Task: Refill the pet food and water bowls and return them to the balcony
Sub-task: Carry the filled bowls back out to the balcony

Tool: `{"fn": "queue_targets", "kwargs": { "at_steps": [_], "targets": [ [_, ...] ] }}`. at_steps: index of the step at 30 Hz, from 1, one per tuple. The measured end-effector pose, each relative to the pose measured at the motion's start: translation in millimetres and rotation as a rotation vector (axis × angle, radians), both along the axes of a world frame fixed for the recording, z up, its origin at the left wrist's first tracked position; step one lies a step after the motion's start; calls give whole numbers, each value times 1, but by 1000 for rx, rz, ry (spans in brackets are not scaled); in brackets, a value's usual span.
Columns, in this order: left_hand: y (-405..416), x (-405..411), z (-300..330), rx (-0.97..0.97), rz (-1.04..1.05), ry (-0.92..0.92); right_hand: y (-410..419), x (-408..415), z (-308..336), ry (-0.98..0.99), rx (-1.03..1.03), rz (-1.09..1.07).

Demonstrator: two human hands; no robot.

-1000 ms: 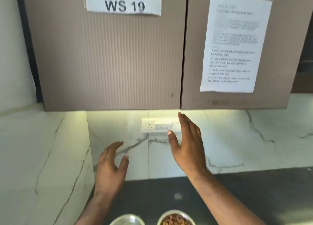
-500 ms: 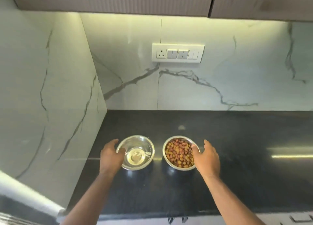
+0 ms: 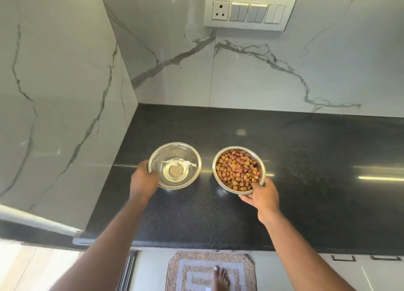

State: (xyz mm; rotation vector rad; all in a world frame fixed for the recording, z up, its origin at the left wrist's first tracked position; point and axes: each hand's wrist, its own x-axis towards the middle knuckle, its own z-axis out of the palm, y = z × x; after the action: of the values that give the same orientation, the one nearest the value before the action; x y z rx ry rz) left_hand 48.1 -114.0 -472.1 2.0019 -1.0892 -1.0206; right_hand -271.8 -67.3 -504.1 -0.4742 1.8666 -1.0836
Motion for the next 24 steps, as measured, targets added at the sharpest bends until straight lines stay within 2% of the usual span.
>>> {"fn": "queue_targets", "kwargs": {
  "at_steps": [6, 16, 24],
  "targets": [
    [-2, -2, -7, 29, 27, 127, -11, 5, -2, -118, -35, -8],
    [1, -7, -9, 68, 86, 300, -23, 10, 7, -96, -52, 45],
    [22, -7, -20, 29, 229, 372, -35, 13, 5, -78, -69, 147]
  ]
}}
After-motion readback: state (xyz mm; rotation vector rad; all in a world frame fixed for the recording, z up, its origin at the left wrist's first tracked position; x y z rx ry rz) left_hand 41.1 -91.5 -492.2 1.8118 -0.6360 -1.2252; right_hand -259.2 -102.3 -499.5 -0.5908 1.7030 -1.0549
